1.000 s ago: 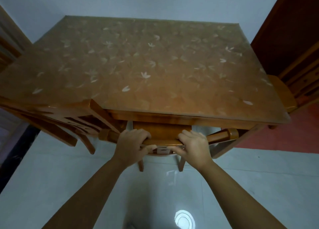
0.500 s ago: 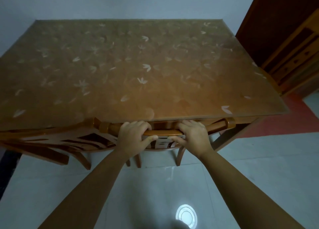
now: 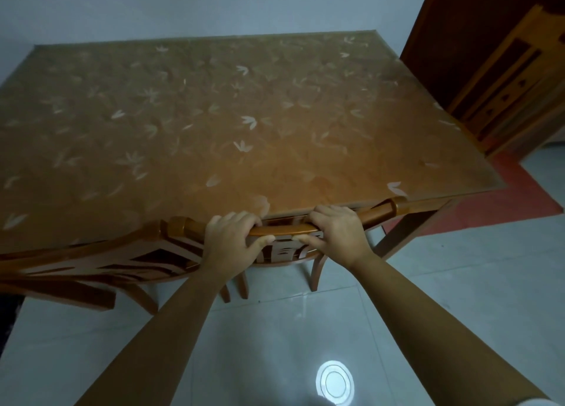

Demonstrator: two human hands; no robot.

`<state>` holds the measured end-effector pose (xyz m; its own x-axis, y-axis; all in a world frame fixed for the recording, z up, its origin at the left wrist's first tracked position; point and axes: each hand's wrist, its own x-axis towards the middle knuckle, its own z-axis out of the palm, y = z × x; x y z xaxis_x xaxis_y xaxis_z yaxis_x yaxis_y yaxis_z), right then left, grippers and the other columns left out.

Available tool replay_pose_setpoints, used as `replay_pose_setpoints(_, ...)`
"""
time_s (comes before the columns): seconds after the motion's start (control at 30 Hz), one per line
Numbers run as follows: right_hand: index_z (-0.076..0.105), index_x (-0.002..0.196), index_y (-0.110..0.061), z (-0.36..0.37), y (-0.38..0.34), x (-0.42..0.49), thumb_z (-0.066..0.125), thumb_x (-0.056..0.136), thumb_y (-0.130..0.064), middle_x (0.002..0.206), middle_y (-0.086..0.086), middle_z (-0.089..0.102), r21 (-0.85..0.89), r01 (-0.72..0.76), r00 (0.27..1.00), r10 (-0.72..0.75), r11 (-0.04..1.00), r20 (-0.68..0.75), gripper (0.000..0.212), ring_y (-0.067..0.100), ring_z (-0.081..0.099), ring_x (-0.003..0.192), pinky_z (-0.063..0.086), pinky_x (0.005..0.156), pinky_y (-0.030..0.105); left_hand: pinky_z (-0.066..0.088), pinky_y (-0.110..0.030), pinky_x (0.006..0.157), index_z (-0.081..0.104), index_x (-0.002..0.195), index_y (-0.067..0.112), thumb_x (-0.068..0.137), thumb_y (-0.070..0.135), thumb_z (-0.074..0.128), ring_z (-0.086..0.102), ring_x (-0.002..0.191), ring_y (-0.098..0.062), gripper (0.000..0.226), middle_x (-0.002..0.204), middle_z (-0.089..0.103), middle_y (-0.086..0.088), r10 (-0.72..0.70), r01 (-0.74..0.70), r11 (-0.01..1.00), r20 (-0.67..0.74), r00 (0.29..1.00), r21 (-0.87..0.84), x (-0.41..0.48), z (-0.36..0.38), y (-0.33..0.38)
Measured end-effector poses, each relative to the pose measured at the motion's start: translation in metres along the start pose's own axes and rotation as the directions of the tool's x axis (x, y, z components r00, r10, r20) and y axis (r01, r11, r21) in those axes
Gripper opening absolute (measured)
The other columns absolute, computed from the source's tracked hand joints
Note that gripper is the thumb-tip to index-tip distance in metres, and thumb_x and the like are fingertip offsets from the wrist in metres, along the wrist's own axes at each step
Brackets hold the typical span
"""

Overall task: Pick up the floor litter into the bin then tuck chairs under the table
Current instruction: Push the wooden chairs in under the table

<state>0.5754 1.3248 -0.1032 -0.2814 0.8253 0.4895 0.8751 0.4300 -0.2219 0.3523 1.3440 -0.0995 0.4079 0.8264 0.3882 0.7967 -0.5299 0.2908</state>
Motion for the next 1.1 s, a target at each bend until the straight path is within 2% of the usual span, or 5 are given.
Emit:
replay_pose_setpoints(0.23, 0.062, 0.071, -0.012, -0.002, 0.008, 0.002, 0.045, 0.082, -0.058, 0.064, 0.001, 0.057, 0.007, 0.038, 0.999, -0.038, 0.999, 0.017, 0.05, 0.018, 0.052, 0.055, 0.043, 0.05, 0.031, 0.026, -0.029, 0.065, 0.061, 0.078, 0.019, 0.08, 0.062, 0.038, 0.056, 0.067, -0.021, 0.048, 0.073, 0.06, 0.007, -0.063, 0.064, 0.998, -0.017, 0.998, 0.008, -0.001, 0.006, 0.008)
replay_pose_setpoints(0.53, 0.062, 0.073, -0.014, -0.012, 0.02, 0.006, 0.042, 0.08, -0.06, 0.067, 0.0, 0.058, 0.027, 0.029, 0.995, -0.031, 0.999, 0.099, 0.051, 0.017, 0.054, 0.058, 0.049, 0.055, 0.035, 0.024, -0.029, 0.065, 0.061, 0.079, 0.018, 0.083, 0.072, 0.017, 0.055, 0.068, -0.021, 0.07, 0.073, 0.061, 0.005, -0.096, 0.096, 0.995, -0.001, 0.995, 0.017, 0.006, 0.012, 0.018)
replay_pose_setpoints(0.7, 0.062, 0.073, -0.013, -0.014, 0.024, 0.007, 0.042, 0.08, -0.06, 0.067, 0.001, 0.058, 0.04, 0.034, 0.991, -0.039, 0.999, 0.13, 0.051, 0.017, 0.055, 0.057, 0.05, 0.055, 0.037, 0.025, -0.03, 0.066, 0.062, 0.08, 0.016, 0.082, 0.066, 0.032, 0.056, 0.068, -0.022, 0.059, 0.073, 0.062, 0.004, -0.105, 0.105, 0.994, -0.018, 0.994, 0.024, 0.007, 0.013, 0.022)
replay_pose_setpoints(0.93, 0.062, 0.073, -0.014, -0.014, 0.022, 0.005, 0.042, 0.078, -0.061, 0.068, 0.0, 0.058, 0.021, -0.017, 0.989, 0.014, 1.0, 0.145, 0.051, 0.017, 0.053, 0.059, 0.048, 0.056, 0.037, 0.025, -0.031, 0.068, 0.062, 0.083, 0.018, 0.08, 0.063, 0.034, 0.056, 0.073, -0.021, 0.053, 0.078, 0.061, 0.005, -0.12, 0.119, 0.992, 0.037, 0.992, 0.039, 0.008, 0.013, 0.02)
replay_pose_setpoints(1.1, 0.063, 0.072, -0.015, -0.016, 0.012, 0.0, 0.049, 0.076, -0.06, 0.07, 0.0, 0.057, 0.008, -0.124, 0.982, 0.122, 0.992, 0.143, 0.047, 0.019, 0.049, 0.065, 0.035, 0.061, 0.031, 0.022, -0.031, 0.071, 0.062, 0.084, 0.019, 0.076, 0.068, 0.029, 0.054, 0.078, -0.021, 0.059, 0.08, 0.061, 0.005, -0.197, 0.195, 0.98, 0.093, 0.976, 0.033, 0.007, 0.007, 0.025)
